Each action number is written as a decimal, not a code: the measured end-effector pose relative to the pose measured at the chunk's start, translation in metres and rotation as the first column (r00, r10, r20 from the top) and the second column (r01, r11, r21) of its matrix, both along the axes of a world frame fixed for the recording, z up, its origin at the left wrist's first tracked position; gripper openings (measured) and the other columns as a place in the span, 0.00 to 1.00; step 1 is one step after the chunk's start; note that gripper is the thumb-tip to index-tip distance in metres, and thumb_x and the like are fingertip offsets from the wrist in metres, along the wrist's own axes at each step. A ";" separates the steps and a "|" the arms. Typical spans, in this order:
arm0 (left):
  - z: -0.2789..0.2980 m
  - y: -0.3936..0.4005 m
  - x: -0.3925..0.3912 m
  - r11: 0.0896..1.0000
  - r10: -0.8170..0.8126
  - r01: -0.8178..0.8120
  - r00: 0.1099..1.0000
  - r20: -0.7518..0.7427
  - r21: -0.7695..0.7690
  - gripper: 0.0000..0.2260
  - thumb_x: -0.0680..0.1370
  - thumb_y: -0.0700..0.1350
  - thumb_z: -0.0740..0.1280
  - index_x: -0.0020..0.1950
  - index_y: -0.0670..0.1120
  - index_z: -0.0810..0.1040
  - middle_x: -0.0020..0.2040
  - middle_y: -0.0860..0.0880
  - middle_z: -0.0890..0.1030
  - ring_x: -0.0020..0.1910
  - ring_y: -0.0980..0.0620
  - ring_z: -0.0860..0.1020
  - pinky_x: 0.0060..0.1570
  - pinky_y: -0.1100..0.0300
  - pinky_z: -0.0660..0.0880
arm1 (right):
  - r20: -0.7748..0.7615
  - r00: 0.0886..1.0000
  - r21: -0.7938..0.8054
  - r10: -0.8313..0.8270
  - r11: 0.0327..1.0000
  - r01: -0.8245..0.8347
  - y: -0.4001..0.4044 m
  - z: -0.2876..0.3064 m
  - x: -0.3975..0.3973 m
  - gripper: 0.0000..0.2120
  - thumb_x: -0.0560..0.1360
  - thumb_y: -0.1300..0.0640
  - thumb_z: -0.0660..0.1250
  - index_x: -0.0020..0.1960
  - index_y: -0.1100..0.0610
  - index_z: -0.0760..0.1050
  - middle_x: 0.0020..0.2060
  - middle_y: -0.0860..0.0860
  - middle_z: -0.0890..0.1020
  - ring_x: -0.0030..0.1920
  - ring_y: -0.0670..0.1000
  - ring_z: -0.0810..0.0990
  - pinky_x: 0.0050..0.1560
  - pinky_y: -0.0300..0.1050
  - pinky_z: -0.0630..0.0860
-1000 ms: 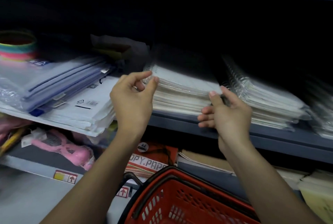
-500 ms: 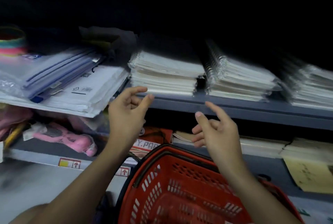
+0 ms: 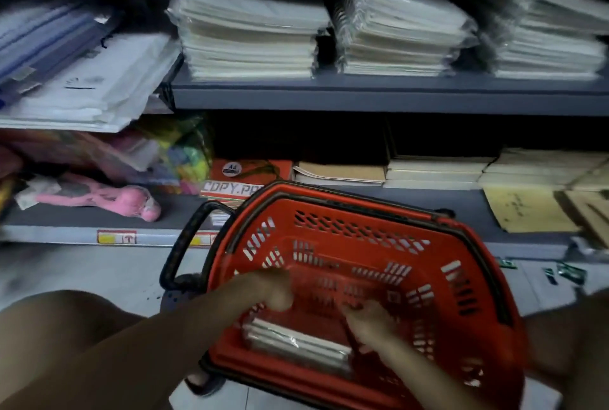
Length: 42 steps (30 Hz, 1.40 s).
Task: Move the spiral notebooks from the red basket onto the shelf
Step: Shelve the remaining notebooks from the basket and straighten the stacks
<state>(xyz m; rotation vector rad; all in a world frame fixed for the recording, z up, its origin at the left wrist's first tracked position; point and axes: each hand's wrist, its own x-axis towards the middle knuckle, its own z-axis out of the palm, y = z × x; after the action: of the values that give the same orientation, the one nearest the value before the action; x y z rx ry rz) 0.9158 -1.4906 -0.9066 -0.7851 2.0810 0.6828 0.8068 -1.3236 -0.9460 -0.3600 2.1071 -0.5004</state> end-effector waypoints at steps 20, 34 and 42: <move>-0.027 0.011 0.011 0.923 0.374 -0.378 0.925 0.068 0.071 0.08 0.78 0.37 0.63 0.39 0.44 0.76 0.37 0.47 0.76 0.29 0.54 0.72 0.26 0.64 0.69 | 0.360 0.858 -0.002 -0.367 0.919 0.394 0.015 -0.003 0.010 0.07 0.74 0.67 0.71 0.39 0.60 0.77 0.33 0.54 0.80 0.24 0.49 0.77 0.19 0.33 0.69; 0.092 0.026 0.051 0.277 0.871 -0.340 0.484 -0.086 0.899 0.12 0.72 0.36 0.74 0.55 0.37 0.81 0.48 0.41 0.85 0.41 0.49 0.81 0.39 0.59 0.79 | 0.288 0.905 -0.461 -0.314 0.783 0.418 0.053 0.138 -0.031 0.10 0.73 0.65 0.68 0.54 0.66 0.74 0.35 0.56 0.79 0.30 0.53 0.77 0.27 0.41 0.69; 0.115 0.019 0.076 0.335 0.868 -0.101 0.421 -0.265 0.937 0.24 0.77 0.33 0.69 0.72 0.45 0.72 0.67 0.37 0.78 0.57 0.39 0.81 0.49 0.47 0.82 | 0.109 0.967 -0.703 -0.232 0.670 0.240 0.055 0.177 -0.006 0.12 0.75 0.68 0.69 0.53 0.56 0.72 0.45 0.51 0.85 0.43 0.52 0.86 0.45 0.54 0.82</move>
<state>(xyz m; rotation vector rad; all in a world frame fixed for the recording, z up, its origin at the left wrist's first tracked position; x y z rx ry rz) 0.9916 -1.4713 -0.7914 -0.6493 1.6170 2.6386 0.8009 -1.2688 -0.7688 -0.5142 1.8728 -1.4956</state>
